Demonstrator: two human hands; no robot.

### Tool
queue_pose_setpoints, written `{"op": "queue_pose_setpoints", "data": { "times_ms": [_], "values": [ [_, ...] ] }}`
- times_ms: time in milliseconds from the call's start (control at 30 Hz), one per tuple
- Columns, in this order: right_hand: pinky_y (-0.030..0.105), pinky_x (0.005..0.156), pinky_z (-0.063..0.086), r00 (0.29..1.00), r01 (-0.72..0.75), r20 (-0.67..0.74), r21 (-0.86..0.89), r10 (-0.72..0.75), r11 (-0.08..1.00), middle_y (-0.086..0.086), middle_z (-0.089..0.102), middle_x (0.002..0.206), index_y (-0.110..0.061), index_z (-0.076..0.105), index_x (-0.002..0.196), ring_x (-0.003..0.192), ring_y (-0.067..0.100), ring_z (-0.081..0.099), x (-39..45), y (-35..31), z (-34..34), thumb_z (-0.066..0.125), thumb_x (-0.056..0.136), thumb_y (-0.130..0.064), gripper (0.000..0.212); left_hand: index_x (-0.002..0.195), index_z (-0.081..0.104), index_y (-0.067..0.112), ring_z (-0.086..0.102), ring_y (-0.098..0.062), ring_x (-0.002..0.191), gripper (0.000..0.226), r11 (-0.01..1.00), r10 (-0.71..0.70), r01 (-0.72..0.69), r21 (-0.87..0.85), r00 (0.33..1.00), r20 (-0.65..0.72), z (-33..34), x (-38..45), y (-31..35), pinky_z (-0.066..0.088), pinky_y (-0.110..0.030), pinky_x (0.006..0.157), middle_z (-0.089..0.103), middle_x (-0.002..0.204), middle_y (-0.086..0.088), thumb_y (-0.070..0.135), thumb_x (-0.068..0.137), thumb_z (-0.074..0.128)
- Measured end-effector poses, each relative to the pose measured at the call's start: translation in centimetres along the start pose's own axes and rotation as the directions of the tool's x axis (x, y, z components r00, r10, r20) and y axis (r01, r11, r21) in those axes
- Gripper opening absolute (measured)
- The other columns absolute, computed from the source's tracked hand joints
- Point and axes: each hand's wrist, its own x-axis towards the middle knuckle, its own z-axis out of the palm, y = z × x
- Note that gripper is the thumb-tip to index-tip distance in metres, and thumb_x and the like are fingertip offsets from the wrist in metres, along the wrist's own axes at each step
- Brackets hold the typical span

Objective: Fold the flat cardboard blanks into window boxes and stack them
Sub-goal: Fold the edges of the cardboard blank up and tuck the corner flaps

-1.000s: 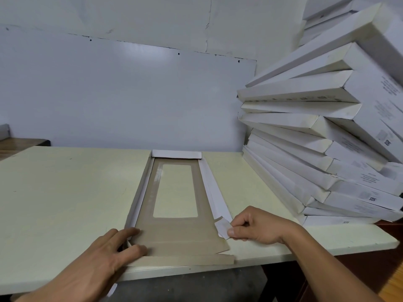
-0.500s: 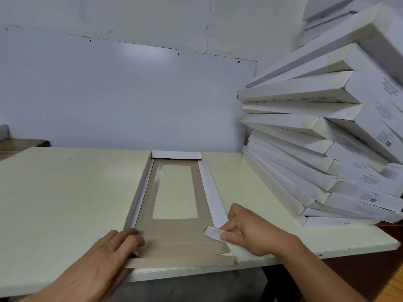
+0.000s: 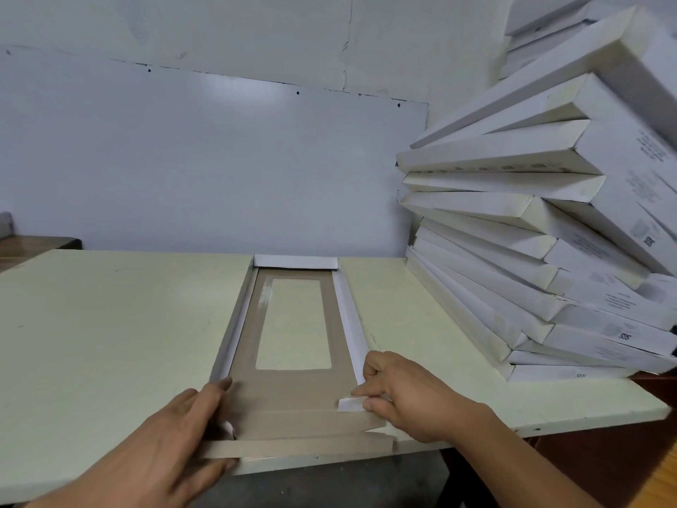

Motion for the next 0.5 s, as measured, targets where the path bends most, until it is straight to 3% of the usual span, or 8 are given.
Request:
{"op": "queue_pose_setpoints", "data": {
  "times_ms": [67, 133, 200, 333, 400, 500],
  "values": [
    [0.028, 0.081, 0.043, 1.000, 0.005, -0.019, 0.042, -0.004, 0.999, -0.009, 0.050, 0.098, -0.027, 0.068, 0.117, 0.088, 0.008, 0.048, 0.09, -0.02, 0.04, 0.052, 0.099, -0.025, 0.025, 0.115, 0.039, 0.050, 0.044, 0.012, 0.109, 0.037, 0.999, 0.015, -0.015, 0.037, 1.000, 0.023, -0.04, 0.12, -0.18, 0.038, -0.007, 0.082, 0.044, 0.110, 0.042, 0.053, 0.080, 0.048],
    [0.021, 0.076, 0.043, 0.997, -0.032, -0.068, 0.134, 0.041, 0.990, -0.013, 0.055, 0.092, -0.034, 0.064, 0.121, 0.081, 0.004, 0.050, 0.06, -0.03, -0.04, 0.061, 0.094, -0.023, 0.030, 0.095, 0.046, 0.036, 0.037, 0.018, 0.119, 0.023, 0.998, 0.033, -0.035, 0.055, 0.998, 0.047, -0.08, 0.30, -0.45, 0.039, -0.010, 0.083, 0.043, 0.106, 0.043, 0.051, 0.079, 0.039],
    [0.020, 0.067, 0.043, 0.993, -0.061, -0.088, 0.227, 0.083, 0.972, -0.014, 0.057, 0.084, -0.036, 0.060, 0.105, 0.072, 0.005, 0.051, -0.05, -0.06, -0.15, 0.068, 0.087, -0.022, 0.024, 0.085, 0.041, 0.033, 0.036, 0.018, 0.118, 0.021, 0.997, 0.041, -0.044, 0.068, 0.998, 0.046, -0.16, 0.50, -0.70, 0.039, -0.011, 0.083, 0.044, 0.117, 0.039, 0.051, 0.080, 0.032],
    [0.015, 0.056, 0.040, 0.989, -0.097, -0.080, 0.271, 0.123, 0.958, -0.019, 0.058, 0.069, -0.027, 0.061, 0.076, 0.061, 0.004, 0.051, -0.24, 0.03, -0.40, 0.075, 0.082, -0.018, 0.018, 0.083, 0.031, 0.039, 0.054, 0.000, 0.107, 0.005, 0.989, 0.048, -0.058, 0.135, 0.996, 0.079, -0.29, 0.77, -0.37, 0.039, -0.008, 0.078, 0.044, 0.127, 0.030, 0.041, 0.079, 0.032],
    [0.012, 0.057, 0.040, 0.989, -0.105, -0.066, 0.298, 0.130, 0.949, -0.009, 0.063, 0.072, -0.025, 0.068, 0.074, 0.060, 0.002, 0.053, -0.28, -0.03, -0.63, 0.075, 0.082, -0.015, 0.015, 0.085, 0.030, 0.043, 0.059, -0.002, 0.096, 0.012, 0.992, 0.058, -0.065, 0.111, 0.996, 0.064, -0.57, 0.86, -0.03, 0.042, -0.012, 0.075, 0.051, 0.124, 0.026, 0.037, 0.079, 0.039],
    [0.011, 0.061, 0.044, 0.991, -0.097, -0.058, 0.319, 0.121, 0.943, -0.001, 0.069, 0.081, -0.023, 0.074, 0.080, 0.065, 0.001, 0.056, -0.37, -0.16, -0.95, 0.073, 0.083, -0.014, 0.009, 0.088, 0.033, 0.043, 0.055, 0.001, 0.086, 0.012, 0.996, 0.043, -0.047, 0.081, 0.998, 0.050, -0.36, 0.78, -0.01, 0.045, -0.015, 0.074, 0.038, 0.115, 0.023, 0.035, 0.080, 0.039]
  ]
}}
